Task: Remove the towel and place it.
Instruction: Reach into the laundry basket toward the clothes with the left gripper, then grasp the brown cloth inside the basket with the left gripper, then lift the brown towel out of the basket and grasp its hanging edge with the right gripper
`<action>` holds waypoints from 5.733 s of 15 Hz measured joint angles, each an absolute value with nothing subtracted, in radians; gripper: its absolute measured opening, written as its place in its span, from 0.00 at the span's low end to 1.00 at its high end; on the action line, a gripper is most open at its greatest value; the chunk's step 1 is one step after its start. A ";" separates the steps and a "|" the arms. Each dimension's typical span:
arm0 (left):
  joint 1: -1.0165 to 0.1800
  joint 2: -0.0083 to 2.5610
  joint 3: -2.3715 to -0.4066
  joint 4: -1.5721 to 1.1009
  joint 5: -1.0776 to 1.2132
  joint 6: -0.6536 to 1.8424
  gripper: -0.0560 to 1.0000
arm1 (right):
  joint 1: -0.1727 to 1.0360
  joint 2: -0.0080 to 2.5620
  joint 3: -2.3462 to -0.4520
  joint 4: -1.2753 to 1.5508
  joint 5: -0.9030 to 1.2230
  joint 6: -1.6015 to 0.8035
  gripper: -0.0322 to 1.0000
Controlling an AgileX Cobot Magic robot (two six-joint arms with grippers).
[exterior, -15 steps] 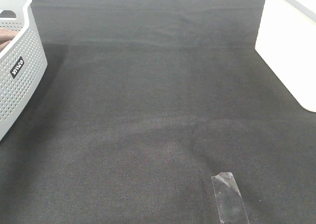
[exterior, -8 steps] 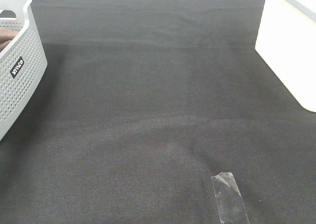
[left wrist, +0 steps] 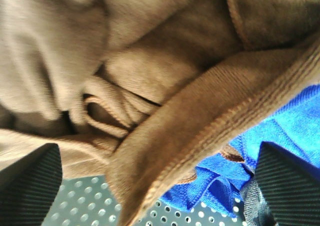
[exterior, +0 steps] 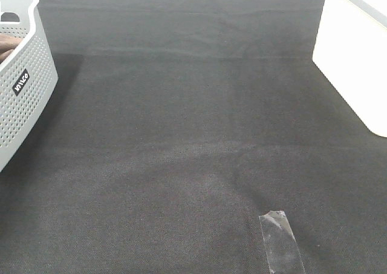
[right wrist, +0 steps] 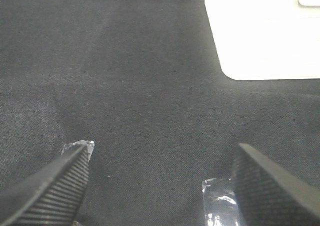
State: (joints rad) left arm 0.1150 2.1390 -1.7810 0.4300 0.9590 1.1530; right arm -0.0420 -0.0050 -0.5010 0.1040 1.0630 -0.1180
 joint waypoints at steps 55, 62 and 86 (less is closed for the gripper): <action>-0.786 1.403 -1.781 0.089 0.794 1.256 0.05 | -0.042 1.005 -0.523 1.546 0.978 -1.849 0.73; -0.786 1.434 -1.781 0.123 0.745 1.267 0.05 | 0.111 1.475 -0.640 1.730 1.147 -2.109 0.73; -0.786 1.434 -1.781 0.133 0.807 1.141 0.05 | 0.435 1.625 -0.908 1.536 0.982 -1.922 0.03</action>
State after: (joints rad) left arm -0.7860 1.4340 -1.7810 0.1330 0.8070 1.1410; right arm 0.4350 1.6250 -0.9080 1.5360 0.9820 -1.9220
